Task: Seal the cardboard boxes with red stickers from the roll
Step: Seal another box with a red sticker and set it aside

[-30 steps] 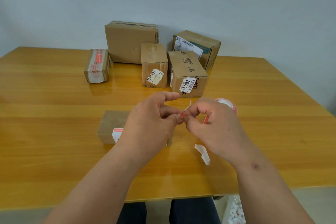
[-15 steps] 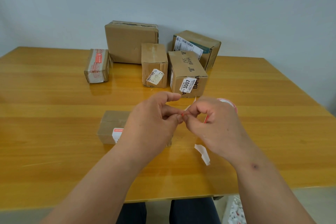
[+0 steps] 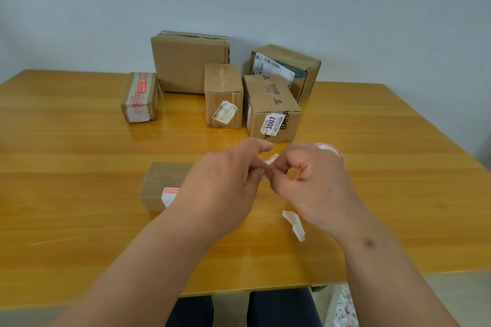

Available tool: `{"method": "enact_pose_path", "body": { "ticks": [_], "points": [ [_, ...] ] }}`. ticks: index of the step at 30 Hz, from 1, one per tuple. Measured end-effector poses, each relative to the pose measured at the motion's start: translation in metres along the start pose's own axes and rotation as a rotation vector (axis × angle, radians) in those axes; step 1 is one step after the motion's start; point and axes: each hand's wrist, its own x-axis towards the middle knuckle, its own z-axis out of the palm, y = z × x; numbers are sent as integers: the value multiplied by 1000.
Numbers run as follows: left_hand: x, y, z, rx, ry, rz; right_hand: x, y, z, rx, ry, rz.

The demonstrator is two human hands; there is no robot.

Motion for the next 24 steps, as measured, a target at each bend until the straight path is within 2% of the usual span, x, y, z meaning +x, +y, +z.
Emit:
{"method": "enact_pose_path", "body": {
  "ticks": [7, 18, 21, 24],
  "points": [
    [-1, -2, 5, -25, 31, 39, -1, 1, 1, 33, 3, 26],
    [5, -11, -6, -351, 169, -236, -4, 13, -10, 81, -42, 83],
    [5, -16, -16, -354, 211, -262, -6, 21, -20, -35, -41, 132],
    [7, -22, -25, -297, 252, -275, -4, 22, -31, -352, -102, 212]
  ]
}}
